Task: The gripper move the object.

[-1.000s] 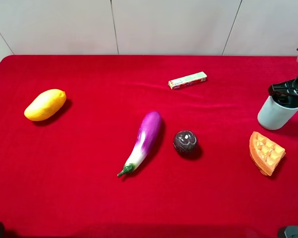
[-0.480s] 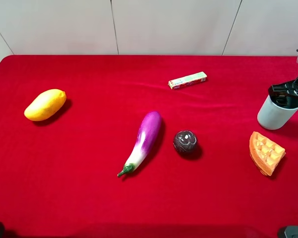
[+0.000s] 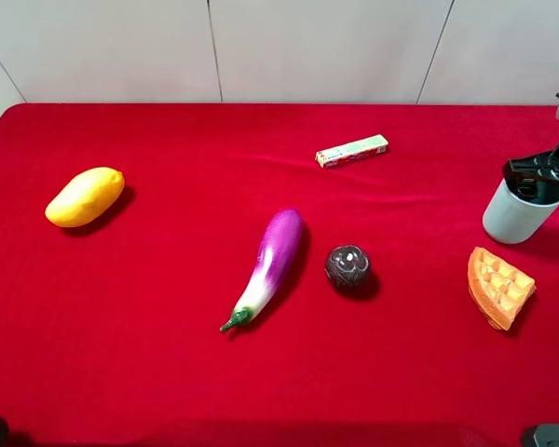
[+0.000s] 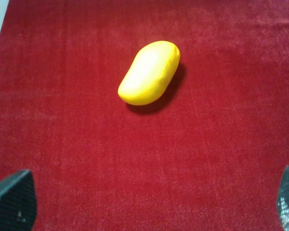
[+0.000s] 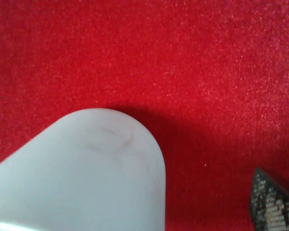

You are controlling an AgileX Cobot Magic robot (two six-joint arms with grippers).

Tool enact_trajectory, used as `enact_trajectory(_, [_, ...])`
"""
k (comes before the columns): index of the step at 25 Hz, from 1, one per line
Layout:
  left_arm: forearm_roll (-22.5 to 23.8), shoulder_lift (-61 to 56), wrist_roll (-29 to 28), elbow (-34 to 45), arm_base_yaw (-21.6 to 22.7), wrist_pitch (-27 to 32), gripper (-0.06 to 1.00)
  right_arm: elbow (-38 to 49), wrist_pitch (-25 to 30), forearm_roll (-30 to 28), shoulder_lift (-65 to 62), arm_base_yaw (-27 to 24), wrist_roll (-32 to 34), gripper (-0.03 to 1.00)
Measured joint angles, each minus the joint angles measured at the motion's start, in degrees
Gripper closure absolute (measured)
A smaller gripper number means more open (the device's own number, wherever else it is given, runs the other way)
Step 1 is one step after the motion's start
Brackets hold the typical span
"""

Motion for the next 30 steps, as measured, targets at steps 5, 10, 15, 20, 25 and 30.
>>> enact_trajectory(5, [0.0, 0.0, 0.0, 0.0, 0.0, 0.0, -0.05, 0.0, 0.07, 0.12, -2.91, 0.0, 0.0, 0.37])
enact_trajectory(10, [0.0, 0.0, 0.0, 0.0, 0.0, 0.0, -0.05, 0.0, 1.55, 0.6, -7.01, 0.0, 0.0, 0.37])
enact_trajectory(15, [0.0, 0.0, 0.0, 0.0, 0.0, 0.0, -0.05, 0.0, 3.86, 1.08, -11.98, 0.0, 0.0, 0.37])
enact_trajectory(20, [0.0, 0.0, 0.0, 0.0, 0.0, 0.0, -0.05, -0.05, 6.5, 1.81, -18.51, 0.0, 0.06, 0.37])
enact_trajectory(25, [0.0, 0.0, 0.0, 0.0, 0.0, 0.0, -0.05, -0.05, 10.97, 2.61, -25.46, 0.0, 0.06, 0.37])
enact_trajectory(30, [0.0, 0.0, 0.0, 0.0, 0.0, 0.0, -0.05, -0.05, 15.42, 4.04, -31.98, 0.0, 0.0, 0.37])
